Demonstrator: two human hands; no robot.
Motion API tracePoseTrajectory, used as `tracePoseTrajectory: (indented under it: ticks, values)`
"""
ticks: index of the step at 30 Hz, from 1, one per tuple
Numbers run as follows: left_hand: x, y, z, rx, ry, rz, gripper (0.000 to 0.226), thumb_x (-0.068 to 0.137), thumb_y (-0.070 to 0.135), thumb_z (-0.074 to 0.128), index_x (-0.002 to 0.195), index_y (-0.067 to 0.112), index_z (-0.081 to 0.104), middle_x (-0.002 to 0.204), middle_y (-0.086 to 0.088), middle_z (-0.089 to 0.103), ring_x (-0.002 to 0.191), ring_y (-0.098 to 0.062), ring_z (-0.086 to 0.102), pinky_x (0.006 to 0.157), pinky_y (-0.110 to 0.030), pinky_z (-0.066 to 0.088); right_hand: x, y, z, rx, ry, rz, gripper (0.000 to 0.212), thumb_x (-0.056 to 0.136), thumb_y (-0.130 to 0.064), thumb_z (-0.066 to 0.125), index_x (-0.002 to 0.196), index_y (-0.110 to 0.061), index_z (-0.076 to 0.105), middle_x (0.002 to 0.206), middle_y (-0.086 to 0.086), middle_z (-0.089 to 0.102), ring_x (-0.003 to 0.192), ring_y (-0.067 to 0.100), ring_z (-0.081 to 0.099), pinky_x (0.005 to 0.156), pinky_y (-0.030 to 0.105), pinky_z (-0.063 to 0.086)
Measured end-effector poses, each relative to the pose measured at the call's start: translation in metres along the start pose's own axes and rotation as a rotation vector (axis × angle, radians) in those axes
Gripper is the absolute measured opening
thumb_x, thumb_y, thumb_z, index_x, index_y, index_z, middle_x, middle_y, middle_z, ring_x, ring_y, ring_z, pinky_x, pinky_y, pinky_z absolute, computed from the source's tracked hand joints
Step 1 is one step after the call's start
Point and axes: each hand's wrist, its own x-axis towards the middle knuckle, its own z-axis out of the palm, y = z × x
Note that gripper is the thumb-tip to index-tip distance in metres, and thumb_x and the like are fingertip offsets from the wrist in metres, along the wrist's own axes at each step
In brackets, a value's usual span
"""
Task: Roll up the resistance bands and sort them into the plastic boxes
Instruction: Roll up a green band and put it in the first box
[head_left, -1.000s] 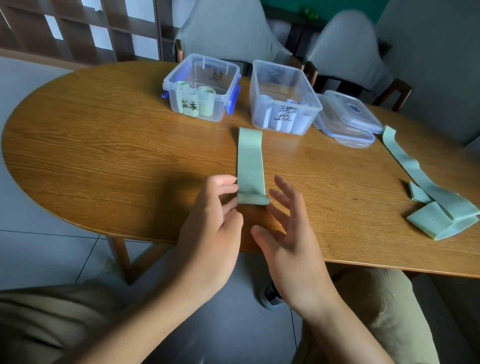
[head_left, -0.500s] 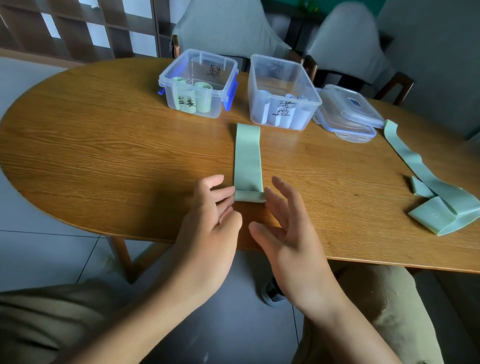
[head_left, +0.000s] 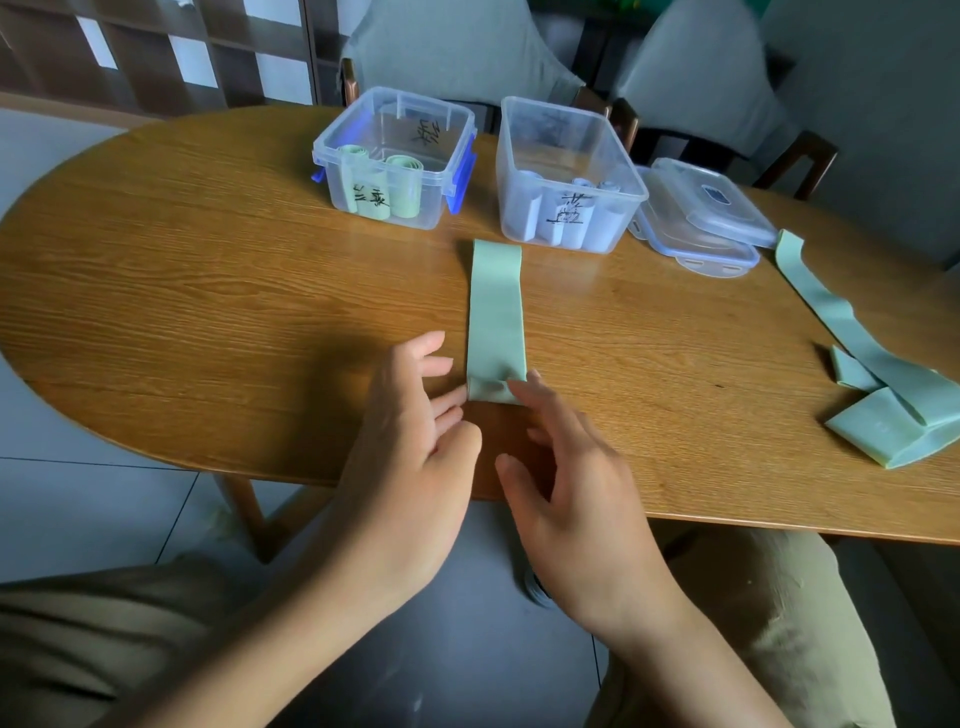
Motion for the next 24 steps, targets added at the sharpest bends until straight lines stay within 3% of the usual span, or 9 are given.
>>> tracePoseTrajectory:
  ticks: [2, 6, 8, 13, 20, 24]
  values:
    - [0.002, -0.003, -0.002, 0.113, -0.003, 0.060, 0.058, 0.091, -0.004, 0.044, 0.137, 0.029, 0.039, 0.139, 0.004, 0.045, 0.119, 0.001, 0.059, 0.093, -0.005, 0.043, 0.002, 0.003, 0.002, -0.115, 0.016, -0.053, 0.055, 0.095, -0.013, 0.061, 0.147, -0.024, 0.046, 0.154, -0.009, 0.042, 0.141, 0.008, 0.036, 0.116, 0.019, 0.030]
    - [0.008, -0.006, -0.008, 0.312, -0.037, 0.147, 0.050, 0.090, 0.009, 0.041, 0.134, 0.030, 0.047, 0.133, 0.010, 0.053, 0.115, 0.003, 0.059, 0.094, -0.004, 0.041, 0.008, 0.010, 0.003, -0.216, 0.041, -0.100, 0.048, 0.097, -0.018, 0.054, 0.145, -0.015, 0.050, 0.153, -0.001, 0.046, 0.145, 0.019, 0.031, 0.118, 0.039, 0.034]
    - [0.010, -0.006, -0.009, 0.355, -0.049, 0.175, 0.049, 0.088, 0.009, 0.039, 0.133, 0.026, 0.050, 0.131, 0.010, 0.056, 0.115, 0.002, 0.059, 0.095, -0.005, 0.041, 0.012, 0.010, 0.003, -0.250, 0.037, -0.097, 0.048, 0.099, -0.020, 0.052, 0.146, -0.016, 0.050, 0.155, -0.001, 0.044, 0.148, 0.021, 0.026, 0.119, 0.041, 0.031]
    - [0.015, -0.009, -0.010, 0.338, -0.068, 0.200, 0.052, 0.087, 0.002, 0.040, 0.135, 0.021, 0.049, 0.135, 0.008, 0.054, 0.120, 0.001, 0.057, 0.097, -0.006, 0.041, 0.023, 0.008, 0.004, -0.310, 0.020, -0.061, 0.049, 0.101, -0.022, 0.052, 0.150, -0.020, 0.044, 0.159, 0.000, 0.036, 0.153, 0.023, 0.012, 0.122, 0.045, 0.024]
    - [0.021, -0.011, -0.011, 0.348, -0.118, 0.210, 0.058, 0.091, 0.001, 0.043, 0.141, 0.028, 0.042, 0.144, 0.013, 0.045, 0.129, 0.004, 0.050, 0.106, -0.014, 0.041, 0.041, 0.003, 0.003, -0.325, -0.032, 0.007, 0.053, 0.104, -0.034, 0.044, 0.155, -0.030, 0.031, 0.166, 0.001, 0.018, 0.153, 0.021, -0.006, 0.123, 0.043, 0.014]
    - [0.026, -0.010, -0.009, 0.277, -0.122, 0.168, 0.061, 0.093, -0.004, 0.044, 0.144, 0.028, 0.037, 0.150, 0.012, 0.041, 0.130, 0.004, 0.049, 0.105, -0.010, 0.038, 0.052, 0.004, 0.003, -0.355, -0.076, 0.039, 0.055, 0.104, -0.041, 0.038, 0.157, -0.035, 0.024, 0.167, -0.001, 0.013, 0.153, 0.020, -0.010, 0.122, 0.045, 0.014]
